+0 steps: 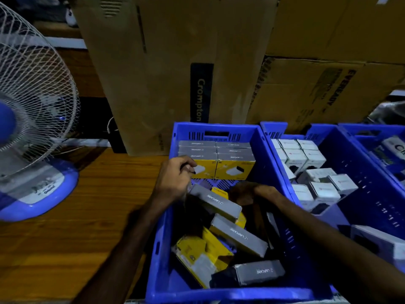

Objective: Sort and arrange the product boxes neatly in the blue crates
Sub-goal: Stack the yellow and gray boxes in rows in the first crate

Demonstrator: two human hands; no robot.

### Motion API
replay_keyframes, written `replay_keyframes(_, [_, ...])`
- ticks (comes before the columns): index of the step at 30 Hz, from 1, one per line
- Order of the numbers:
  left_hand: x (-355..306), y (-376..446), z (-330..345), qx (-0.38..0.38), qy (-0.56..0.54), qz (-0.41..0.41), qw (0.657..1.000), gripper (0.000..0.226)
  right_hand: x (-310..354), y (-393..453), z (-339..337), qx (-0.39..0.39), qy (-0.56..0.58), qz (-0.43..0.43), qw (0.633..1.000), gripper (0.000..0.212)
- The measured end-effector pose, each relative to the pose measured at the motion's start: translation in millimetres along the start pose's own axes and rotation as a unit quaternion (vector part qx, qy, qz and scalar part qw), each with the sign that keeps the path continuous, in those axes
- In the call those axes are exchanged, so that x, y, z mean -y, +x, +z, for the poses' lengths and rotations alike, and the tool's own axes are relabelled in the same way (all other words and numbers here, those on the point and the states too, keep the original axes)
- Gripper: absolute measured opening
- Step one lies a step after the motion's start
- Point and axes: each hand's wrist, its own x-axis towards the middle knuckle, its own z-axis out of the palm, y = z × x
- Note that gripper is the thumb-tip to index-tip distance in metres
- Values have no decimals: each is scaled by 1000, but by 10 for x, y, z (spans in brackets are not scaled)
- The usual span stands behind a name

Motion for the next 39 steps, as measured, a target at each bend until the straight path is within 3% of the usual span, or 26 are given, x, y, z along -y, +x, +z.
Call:
replay_keyframes(2, [-8, 5, 3, -6, -14, -4, 1000, 31, 644, -341, -228, 7, -26, 6, 1000, 51])
replay_keyframes(4, [-17, 8, -4, -17, -42, -17, 999, 39, 1672, -1215, -569, -56, -28, -55, 997, 30])
replay_keyframes(6, [-24, 1, -24, -35, -62, -30, 997, 43, 1959, -1375, -661, -119, 19, -83, 989, 32])
replay_keyframes(8, [-55, -20, -37, -55, -56, -36, 996, 45, 2191, -1416, -761, -111, 34, -119, 986, 34])
replay_keyframes(11, [-111, -47, -41, -75, -32, -17, 997, 52, 2508, -1141, -792, -116, -43, -181, 976, 33])
replay_keyframes(14, [-123, -57, -76, -91, 14, 45, 995, 51, 2636, -989, -735, -96, -134, -183, 969, 31])
replay_keyframes(17, [-143, -90, -102, -107, 62, 81, 989, 51, 2851, -1260, -770, -7, -163, -100, 982, 33])
replay_keyframes(18, [-156, -101, -105, -111, 78, 84, 987, 52, 2781, -1185, -768, -37, -212, -126, 969, 54])
replay_keyframes(19, [-177, -110, -100, -112, 86, 85, 986, 53, 2746, -1117, -790, -38, -249, -154, 955, 35])
replay_keyframes(20, [-187, -122, -98, -110, 88, 83, 987, 54, 2655, -969, -739, -58, -213, -139, 965, 29])
replay_keyframes(21, [-191, -127, -98, -108, 89, 80, 987, 55, 2709, -1002, -712, -108, -230, -155, 955, 17])
replay_keyframes(22, [-189, -130, -98, -110, 87, 79, 987, 54, 2568, -826, -643, -138, -173, -158, 962, 8])
replay_keyframes(24, [-167, -129, -109, -116, 87, 69, 987, 49, 2688, -723, -697, -71, -157, -169, 970, 16])
replay_keyframes(26, [-158, -145, -114, -122, 88, 56, 987, 47, 2907, -842, -738, -67, -140, -128, 980, 4])
replay_keyframes(29, [-131, -153, -111, -127, 84, 54, 987, 48, 2842, -864, -744, -105, -171, -144, 969, 33])
replay_keyframes(31, [-112, -145, -117, -131, 78, 58, 987, 48, 2732, -907, -755, -73, -178, -132, 972, 36])
replay_keyframes(36, [-84, -166, -127, -135, 69, 56, 987, 44, 2490, -1146, -1056, -106, -123, -159, 974, 38])
replay_keyframes(39, [-29, -144, -136, -141, 39, 47, 988, 40, 2311, -1265, -1308, -153, -123, -176, 965, 56])
